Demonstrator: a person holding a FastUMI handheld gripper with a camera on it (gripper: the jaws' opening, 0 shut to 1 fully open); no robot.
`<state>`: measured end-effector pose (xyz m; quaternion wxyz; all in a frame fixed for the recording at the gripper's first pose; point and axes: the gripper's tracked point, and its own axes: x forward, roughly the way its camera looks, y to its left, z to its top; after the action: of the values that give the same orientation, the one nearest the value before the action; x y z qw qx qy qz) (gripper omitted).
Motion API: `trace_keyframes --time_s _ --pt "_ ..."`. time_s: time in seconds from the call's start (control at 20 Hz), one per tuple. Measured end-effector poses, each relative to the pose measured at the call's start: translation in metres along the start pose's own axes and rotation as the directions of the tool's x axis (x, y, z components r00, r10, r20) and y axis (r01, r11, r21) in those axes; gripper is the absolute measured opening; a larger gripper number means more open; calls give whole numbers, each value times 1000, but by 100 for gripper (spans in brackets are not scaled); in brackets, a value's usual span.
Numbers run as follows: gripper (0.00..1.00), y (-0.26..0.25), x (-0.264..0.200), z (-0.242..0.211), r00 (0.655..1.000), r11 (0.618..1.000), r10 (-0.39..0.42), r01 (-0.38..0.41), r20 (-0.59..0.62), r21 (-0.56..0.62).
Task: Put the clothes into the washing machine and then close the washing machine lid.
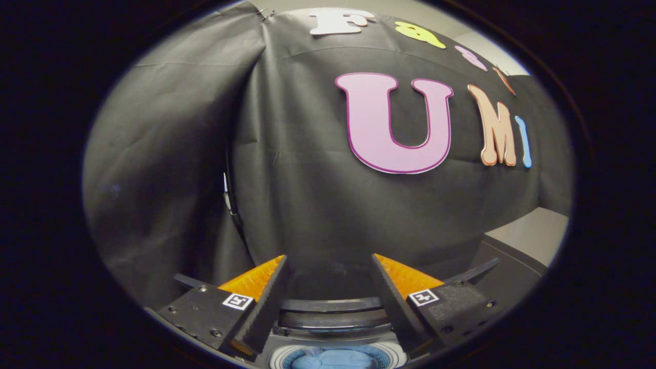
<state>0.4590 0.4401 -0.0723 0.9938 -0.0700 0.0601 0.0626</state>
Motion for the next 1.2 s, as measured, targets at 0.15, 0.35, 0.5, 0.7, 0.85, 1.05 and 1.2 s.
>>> trace_keyframes --time_s 0.15,0.35,0.5,0.7,0.85,1.05,1.2 --pt "95 1 -4 -1 1000 1000 8 -8 -4 -2" --pt "95 4 -15 -7 1000 1000 -7 7 10 2" --pt "95 3 -18 -9 1000 1000 -7 7 -5 7" --pt "95 3 -23 -11 1000 1000 -10 10 5 1" --pt "95 3 -29 -10 999 1000 -11 11 50 0" --pt "96 -1 -35 -14 997 1000 -11 10 82 10" --pt "97 -1 -38 -15 996 1000 -10 10 84 4"
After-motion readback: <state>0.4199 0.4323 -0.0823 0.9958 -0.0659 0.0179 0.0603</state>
